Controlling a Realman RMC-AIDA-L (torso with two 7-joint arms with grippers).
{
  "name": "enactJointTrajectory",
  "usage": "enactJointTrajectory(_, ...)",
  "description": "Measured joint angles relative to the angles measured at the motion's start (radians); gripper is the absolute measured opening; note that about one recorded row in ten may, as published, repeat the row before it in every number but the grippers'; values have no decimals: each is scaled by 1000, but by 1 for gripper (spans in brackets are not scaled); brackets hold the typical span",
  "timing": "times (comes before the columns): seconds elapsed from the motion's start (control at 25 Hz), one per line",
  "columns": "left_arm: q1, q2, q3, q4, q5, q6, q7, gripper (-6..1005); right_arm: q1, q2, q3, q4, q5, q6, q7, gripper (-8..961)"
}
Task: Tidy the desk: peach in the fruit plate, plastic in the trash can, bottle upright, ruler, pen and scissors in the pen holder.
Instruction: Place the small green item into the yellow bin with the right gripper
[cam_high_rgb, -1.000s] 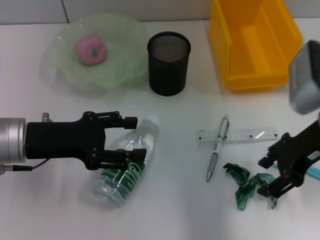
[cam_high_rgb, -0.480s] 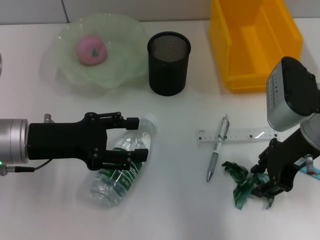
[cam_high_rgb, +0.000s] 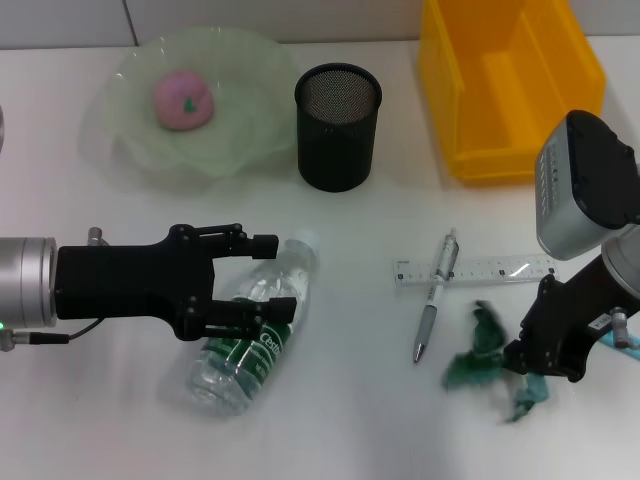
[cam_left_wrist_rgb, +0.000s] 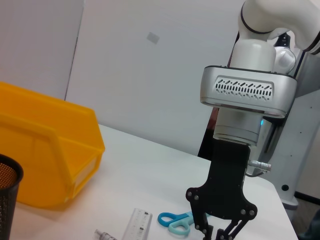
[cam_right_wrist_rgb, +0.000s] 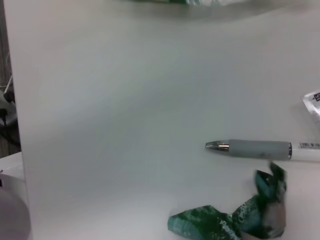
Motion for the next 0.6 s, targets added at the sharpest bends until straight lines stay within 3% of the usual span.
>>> enactJointTrajectory(0.16, 0, 0, 0, 0, 0, 0, 0, 814, -11, 0, 30, -23, 10, -27, -5, 59)
enactJointTrajectory(0.24, 0, 0, 0, 0, 0, 0, 0, 814, -27, 0, 136, -83, 58, -85, -38, 1)
enactJointTrajectory(0.28, 1, 0, 0, 0, 0, -1, 1, 814, -27, 0, 136, -83, 58, -85, -38, 1)
enactJointTrajectory(0.4, 4, 0, -1, 0, -2, 3, 2, 814, -34, -5, 311, -149, 150, -155, -82, 1)
enactJointTrajectory(0.44, 5, 0, -2, 0, -2, 4, 2, 814, -36, -7, 452, -180, 232, -177, -108, 1)
enactJointTrajectory(0.48, 5, 0, -2, 0, -2, 4, 2, 814, -36, -7, 452, -180, 232, -177, -108, 1)
enactJointTrajectory(0.6, 7, 0, -2, 0, -2, 4, 3, 814, -42, -7, 638, -185, 342, -114, -143, 0)
